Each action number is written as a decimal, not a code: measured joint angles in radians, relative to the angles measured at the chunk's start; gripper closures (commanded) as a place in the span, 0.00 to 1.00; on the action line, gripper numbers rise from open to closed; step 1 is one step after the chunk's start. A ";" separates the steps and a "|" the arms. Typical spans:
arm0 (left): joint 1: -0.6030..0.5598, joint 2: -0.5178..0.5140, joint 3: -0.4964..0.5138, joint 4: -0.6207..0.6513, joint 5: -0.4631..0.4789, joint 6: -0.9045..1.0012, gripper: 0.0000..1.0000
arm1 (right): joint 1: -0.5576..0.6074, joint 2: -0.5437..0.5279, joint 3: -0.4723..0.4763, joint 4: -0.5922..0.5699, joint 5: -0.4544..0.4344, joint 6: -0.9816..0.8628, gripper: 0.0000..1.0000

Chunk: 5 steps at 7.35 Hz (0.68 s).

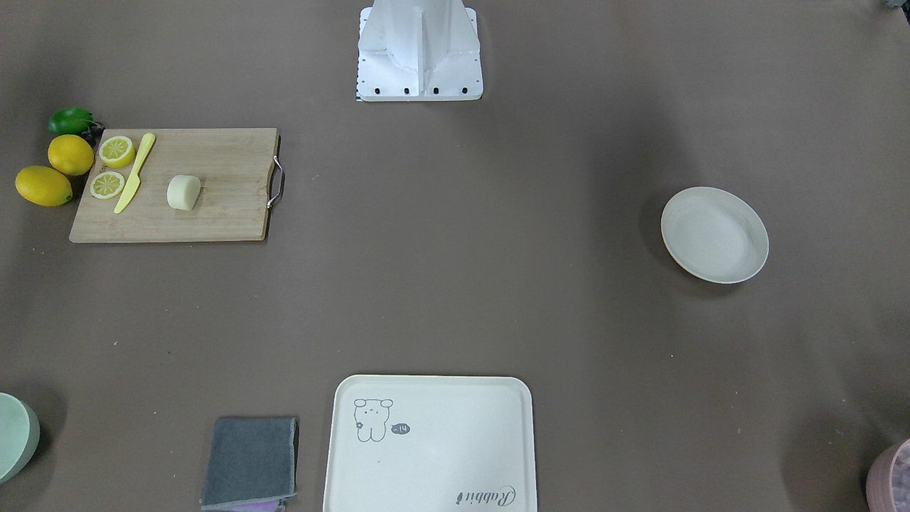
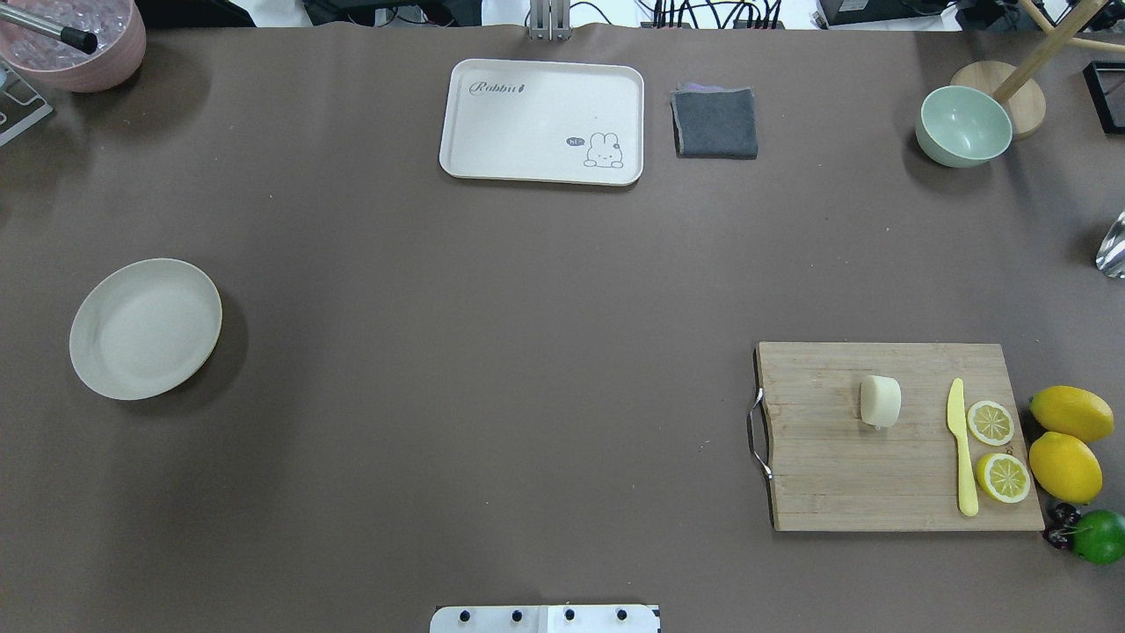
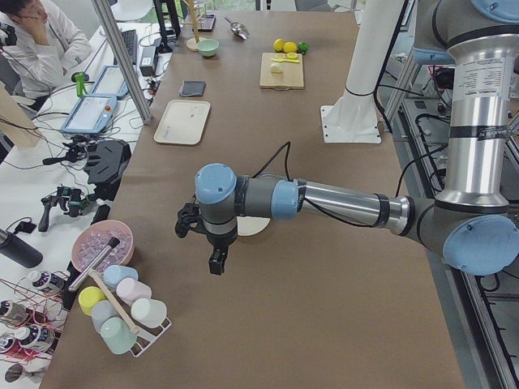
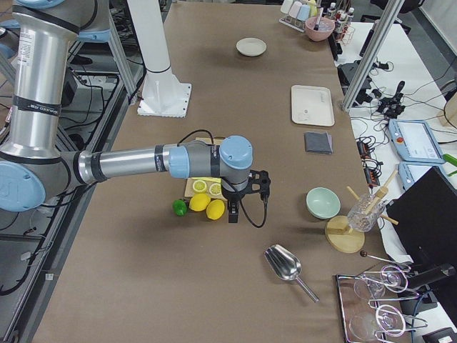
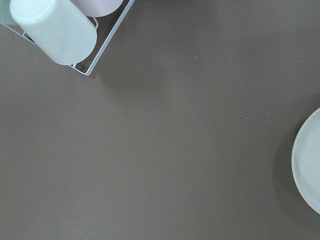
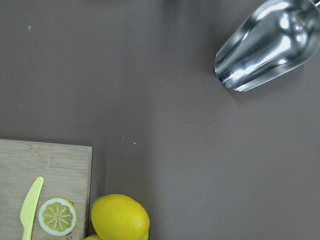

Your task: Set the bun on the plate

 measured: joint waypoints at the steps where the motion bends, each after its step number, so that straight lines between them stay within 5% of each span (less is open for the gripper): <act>1: 0.000 -0.003 -0.015 -0.008 0.003 -0.003 0.02 | 0.000 0.004 0.016 0.000 0.001 0.004 0.00; 3: -0.004 -0.003 -0.053 -0.079 0.003 -0.008 0.02 | 0.001 0.008 0.060 0.014 0.001 0.022 0.00; 5: -0.001 -0.051 0.016 -0.218 0.001 -0.042 0.02 | 0.001 0.024 0.067 0.088 0.002 0.029 0.00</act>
